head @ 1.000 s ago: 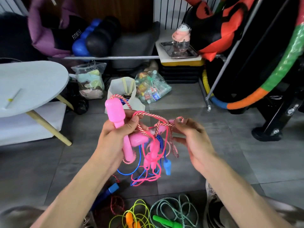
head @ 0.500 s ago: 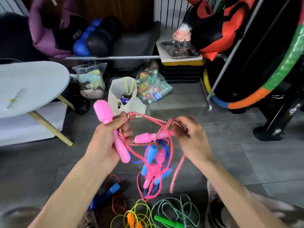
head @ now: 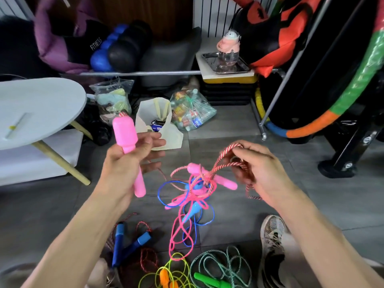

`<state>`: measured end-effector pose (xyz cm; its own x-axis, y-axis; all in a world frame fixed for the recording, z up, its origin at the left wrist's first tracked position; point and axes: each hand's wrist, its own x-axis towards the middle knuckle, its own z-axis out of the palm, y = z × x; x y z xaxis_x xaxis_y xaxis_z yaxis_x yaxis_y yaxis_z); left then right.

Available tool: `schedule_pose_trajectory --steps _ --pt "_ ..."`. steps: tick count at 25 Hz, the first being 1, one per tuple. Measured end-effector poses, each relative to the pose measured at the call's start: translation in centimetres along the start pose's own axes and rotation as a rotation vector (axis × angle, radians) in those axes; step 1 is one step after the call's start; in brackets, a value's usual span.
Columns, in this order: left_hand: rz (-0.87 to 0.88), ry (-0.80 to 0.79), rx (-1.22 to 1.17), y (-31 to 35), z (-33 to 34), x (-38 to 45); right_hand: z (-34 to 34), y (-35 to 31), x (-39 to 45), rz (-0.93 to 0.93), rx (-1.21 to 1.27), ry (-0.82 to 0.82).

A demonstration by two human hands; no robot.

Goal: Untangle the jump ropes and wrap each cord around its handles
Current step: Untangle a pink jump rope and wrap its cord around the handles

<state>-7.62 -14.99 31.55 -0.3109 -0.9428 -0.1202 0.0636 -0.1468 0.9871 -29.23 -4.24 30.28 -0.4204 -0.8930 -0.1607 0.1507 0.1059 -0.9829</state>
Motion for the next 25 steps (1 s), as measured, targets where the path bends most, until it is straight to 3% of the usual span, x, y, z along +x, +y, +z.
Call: schedule_pose_trajectory --steps 1,3,5,8,10,13,15,18,21,25 --pt "-0.02 -0.059 0.013 -0.2 0.3 -0.2 0.1 -0.3 -0.2 0.035 0.16 -0.073" --pt "-0.046 -0.197 0.253 -1.5 1.4 -0.8 0.8 -0.6 -0.5 0.064 0.374 -0.18" --pt "-0.053 -0.429 0.439 -2.8 2.8 -2.0 1.7 -1.2 -0.8 0.08 0.495 -0.22" --pt "-0.049 -0.686 0.407 -3.0 4.7 -3.0 1.3 -2.5 -0.5 0.088 0.522 -0.178" --pt "-0.078 -0.679 0.422 -2.4 4.8 -2.7 0.5 -2.6 0.0 0.097 0.449 -0.099" --pt "-0.029 -0.531 0.684 -2.1 4.0 -1.9 -0.1 -1.6 0.7 0.134 0.327 0.067" --pt "0.044 -0.345 0.533 -1.9 3.7 -1.7 -0.1 -0.9 1.0 0.15 0.305 0.178" --pt "0.139 -0.231 -0.035 -0.5 3.5 -1.3 0.7 0.5 0.9 0.167 0.179 0.211" --pt "0.211 -0.389 -0.209 0.4 2.9 -1.6 3.4 3.6 -0.1 0.204 0.146 -0.018" --pt "0.205 -0.545 -0.399 1.3 2.3 -2.6 4.6 7.8 -0.6 0.059 -0.524 -0.378"
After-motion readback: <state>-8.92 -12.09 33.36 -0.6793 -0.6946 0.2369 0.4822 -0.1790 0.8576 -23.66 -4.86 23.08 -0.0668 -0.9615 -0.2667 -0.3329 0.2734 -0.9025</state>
